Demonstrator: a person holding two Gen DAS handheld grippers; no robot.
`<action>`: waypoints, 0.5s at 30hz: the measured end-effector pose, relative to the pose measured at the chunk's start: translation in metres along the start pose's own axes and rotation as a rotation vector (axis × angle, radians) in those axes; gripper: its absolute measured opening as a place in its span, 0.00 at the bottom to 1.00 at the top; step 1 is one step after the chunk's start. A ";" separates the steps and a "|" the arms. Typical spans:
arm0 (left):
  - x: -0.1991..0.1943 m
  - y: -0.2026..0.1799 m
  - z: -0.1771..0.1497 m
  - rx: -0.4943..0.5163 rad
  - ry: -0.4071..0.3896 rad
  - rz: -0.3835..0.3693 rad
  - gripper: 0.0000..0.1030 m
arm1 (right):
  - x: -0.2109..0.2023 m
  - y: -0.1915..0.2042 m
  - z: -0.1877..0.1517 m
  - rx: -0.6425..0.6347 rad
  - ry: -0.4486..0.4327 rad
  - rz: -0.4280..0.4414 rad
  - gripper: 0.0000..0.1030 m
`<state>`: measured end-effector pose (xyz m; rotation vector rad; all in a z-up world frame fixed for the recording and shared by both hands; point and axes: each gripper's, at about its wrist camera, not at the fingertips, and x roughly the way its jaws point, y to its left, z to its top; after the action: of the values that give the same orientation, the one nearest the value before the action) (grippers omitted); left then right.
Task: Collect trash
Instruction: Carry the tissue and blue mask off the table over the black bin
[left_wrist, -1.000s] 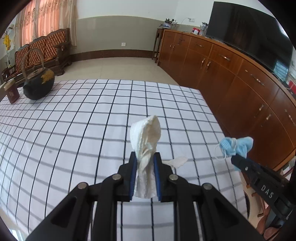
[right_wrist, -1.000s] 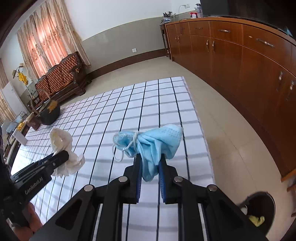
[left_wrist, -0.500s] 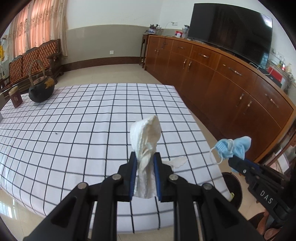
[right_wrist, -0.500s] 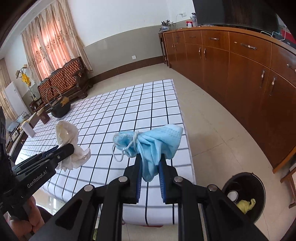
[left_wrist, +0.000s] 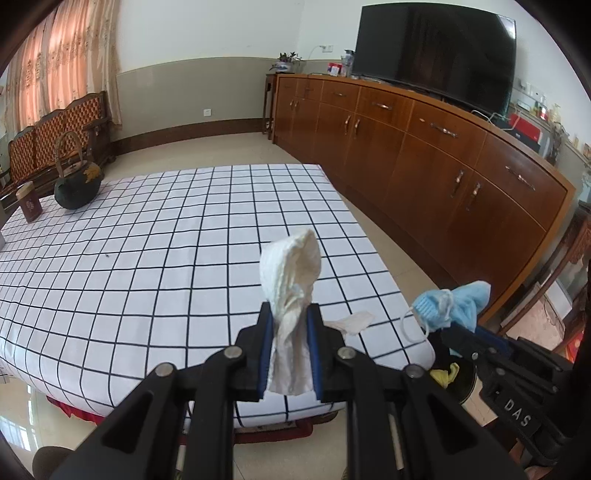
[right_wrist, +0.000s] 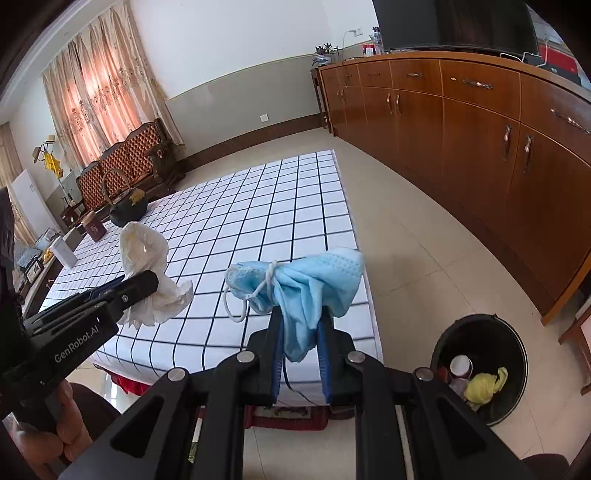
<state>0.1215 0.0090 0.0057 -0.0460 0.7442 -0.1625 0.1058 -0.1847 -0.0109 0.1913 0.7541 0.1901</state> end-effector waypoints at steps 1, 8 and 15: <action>-0.001 -0.002 -0.002 0.002 0.000 -0.003 0.18 | -0.003 -0.002 -0.003 0.005 -0.001 -0.001 0.17; -0.007 -0.021 -0.011 0.032 0.006 -0.031 0.18 | -0.021 -0.012 -0.013 0.029 -0.022 -0.014 0.17; -0.006 -0.048 -0.016 0.074 0.017 -0.070 0.18 | -0.031 -0.037 -0.022 0.079 -0.029 -0.045 0.17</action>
<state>0.0999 -0.0373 0.0024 0.0003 0.7530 -0.2572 0.0719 -0.2254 -0.0148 0.2515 0.7366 0.1150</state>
